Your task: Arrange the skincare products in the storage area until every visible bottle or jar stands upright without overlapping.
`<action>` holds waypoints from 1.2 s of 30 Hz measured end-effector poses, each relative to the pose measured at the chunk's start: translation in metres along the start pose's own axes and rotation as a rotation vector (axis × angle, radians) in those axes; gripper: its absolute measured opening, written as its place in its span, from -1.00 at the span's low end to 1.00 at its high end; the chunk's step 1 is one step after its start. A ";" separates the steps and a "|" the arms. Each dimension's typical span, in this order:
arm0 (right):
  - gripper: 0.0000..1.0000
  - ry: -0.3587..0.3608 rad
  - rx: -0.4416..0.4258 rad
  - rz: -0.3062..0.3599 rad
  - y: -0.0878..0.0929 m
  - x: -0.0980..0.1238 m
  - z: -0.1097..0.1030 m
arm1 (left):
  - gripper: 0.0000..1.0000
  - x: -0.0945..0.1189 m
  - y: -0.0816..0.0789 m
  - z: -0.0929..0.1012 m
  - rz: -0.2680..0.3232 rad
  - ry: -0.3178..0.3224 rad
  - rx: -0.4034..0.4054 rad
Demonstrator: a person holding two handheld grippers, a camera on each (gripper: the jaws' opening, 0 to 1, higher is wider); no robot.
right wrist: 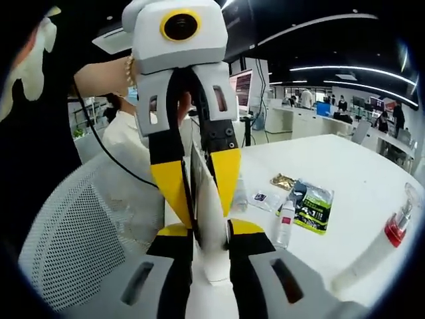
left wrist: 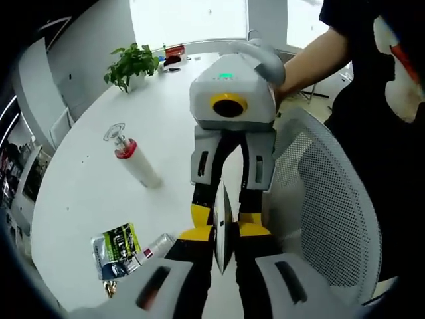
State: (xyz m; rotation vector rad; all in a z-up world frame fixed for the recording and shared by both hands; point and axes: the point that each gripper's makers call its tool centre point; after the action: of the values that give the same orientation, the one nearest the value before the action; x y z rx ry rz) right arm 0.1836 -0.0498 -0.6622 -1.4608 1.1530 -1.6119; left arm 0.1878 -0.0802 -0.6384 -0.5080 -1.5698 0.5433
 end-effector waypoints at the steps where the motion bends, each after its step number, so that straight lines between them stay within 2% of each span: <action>1: -0.58 -0.002 0.001 -0.011 0.003 0.000 -0.001 | -0.66 -0.003 0.005 0.002 -0.035 0.001 -0.030; 4: -0.52 0.003 -0.003 -0.027 0.010 0.001 -0.003 | -0.63 -0.011 0.013 0.003 -0.078 -0.008 -0.065; 8: -0.43 0.027 -0.029 -0.038 0.017 0.007 -0.001 | -0.62 -0.018 0.016 0.002 -0.085 -0.012 -0.074; 15: -0.30 0.082 -0.074 -0.051 0.026 0.021 0.003 | -0.62 -0.019 0.012 -0.003 -0.056 -0.018 -0.074; 23: -0.22 0.154 -0.126 -0.059 0.036 0.040 0.008 | -0.62 -0.024 0.006 -0.019 -0.036 -0.024 -0.072; 36: 0.18 0.261 -0.204 -0.047 0.041 0.059 0.017 | -0.62 -0.035 -0.006 -0.044 -0.016 -0.028 -0.080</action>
State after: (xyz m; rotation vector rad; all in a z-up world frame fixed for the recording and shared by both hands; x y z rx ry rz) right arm 0.1884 -0.1223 -0.6766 -1.4412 1.4765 -1.8009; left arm 0.2340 -0.1047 -0.6595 -0.5493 -1.6260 0.4787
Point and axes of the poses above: the point that each gripper's makers call its tool centre point, and the gripper's own axes: x roughly backward along the fingers, z roughly to its right, y roughly out of its underside, and after that the axes turned 1 degree about x, right-handed
